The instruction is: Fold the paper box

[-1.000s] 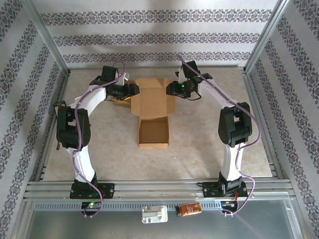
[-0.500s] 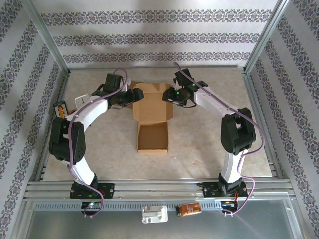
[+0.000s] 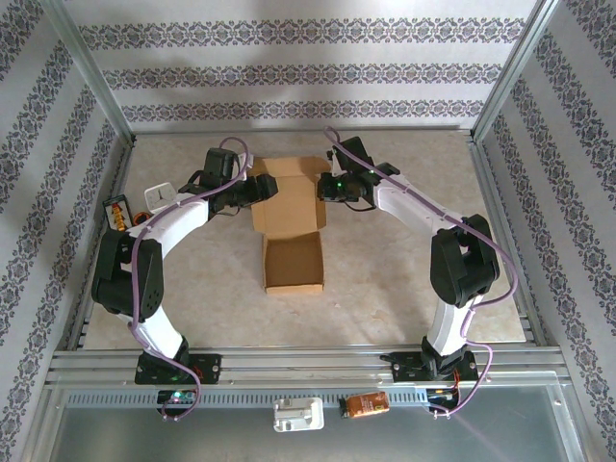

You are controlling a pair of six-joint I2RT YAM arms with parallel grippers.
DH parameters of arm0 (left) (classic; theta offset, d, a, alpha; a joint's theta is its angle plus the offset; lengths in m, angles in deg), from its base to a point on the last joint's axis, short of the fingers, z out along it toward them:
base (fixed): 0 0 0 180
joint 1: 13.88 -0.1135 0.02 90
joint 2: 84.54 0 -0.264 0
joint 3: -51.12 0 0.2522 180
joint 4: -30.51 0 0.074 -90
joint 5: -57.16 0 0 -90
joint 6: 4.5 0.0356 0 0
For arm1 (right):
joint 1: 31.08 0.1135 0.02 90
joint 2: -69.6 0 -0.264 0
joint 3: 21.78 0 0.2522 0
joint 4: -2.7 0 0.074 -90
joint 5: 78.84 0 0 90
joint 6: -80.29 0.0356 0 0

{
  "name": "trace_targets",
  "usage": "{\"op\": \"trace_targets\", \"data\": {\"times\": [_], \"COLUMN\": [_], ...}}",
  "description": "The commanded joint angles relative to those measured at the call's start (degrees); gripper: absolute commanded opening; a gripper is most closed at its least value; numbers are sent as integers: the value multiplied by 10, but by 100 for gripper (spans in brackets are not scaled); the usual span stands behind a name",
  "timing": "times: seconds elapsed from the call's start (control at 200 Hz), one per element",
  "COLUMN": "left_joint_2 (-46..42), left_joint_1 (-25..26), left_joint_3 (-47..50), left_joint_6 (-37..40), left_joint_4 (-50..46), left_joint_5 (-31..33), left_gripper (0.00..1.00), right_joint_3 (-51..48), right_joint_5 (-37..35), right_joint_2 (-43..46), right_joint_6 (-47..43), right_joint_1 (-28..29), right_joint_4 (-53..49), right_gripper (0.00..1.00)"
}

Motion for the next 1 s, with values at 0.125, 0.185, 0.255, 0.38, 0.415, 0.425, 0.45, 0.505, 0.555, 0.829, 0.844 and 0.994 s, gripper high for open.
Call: {"op": "trace_targets", "data": {"times": [0.125,0.185,0.255,0.38,0.415,0.425,0.45,0.505,0.555,0.829,0.844,0.994], "left_joint_2": [-4,-4,-4,4,7,8,10,13,14,17,17,14], "left_joint_1": [4,4,4,4,3,4,4,4,3,5,4,9], "left_joint_3": [-1,6,10,9,9,8,9,11,13,4,2,-1], "left_joint_6": [100,123,156,225,242,248,260,281,300,403,409,466], "left_joint_4": [84,103,111,116,119,121,125,135,144,142,140,117], "left_joint_5": [-92,-103,-108,-121,-130,-133,-137,-148,-154,-172,-173,-176], "left_gripper": [41,33,28,17,16,16,14,13,12,6,6,3], "right_joint_3": [1,-4,-16,-31,-31,-31,-30,-30,-30,9,21,91], "right_joint_5": [-21,-23,-44,-79,-81,-82,-82,-74,-49,-6,-6,-29], "right_joint_2": [30,46,76,133,144,147,154,163,169,137,129,74], "right_joint_6": [-93,-117,-149,-230,-264,-274,-299,-359,-444,-934,-941,-1000], "right_joint_1": [-3,-3,-5,-17,-20,-20,-21,-21,-19,-2,-5,-6], "right_joint_4": [44,40,38,41,42,42,44,51,49,-40,-51,-82], "right_gripper": [27,37,51,71,76,77,80,83,83,86,86,85]}}
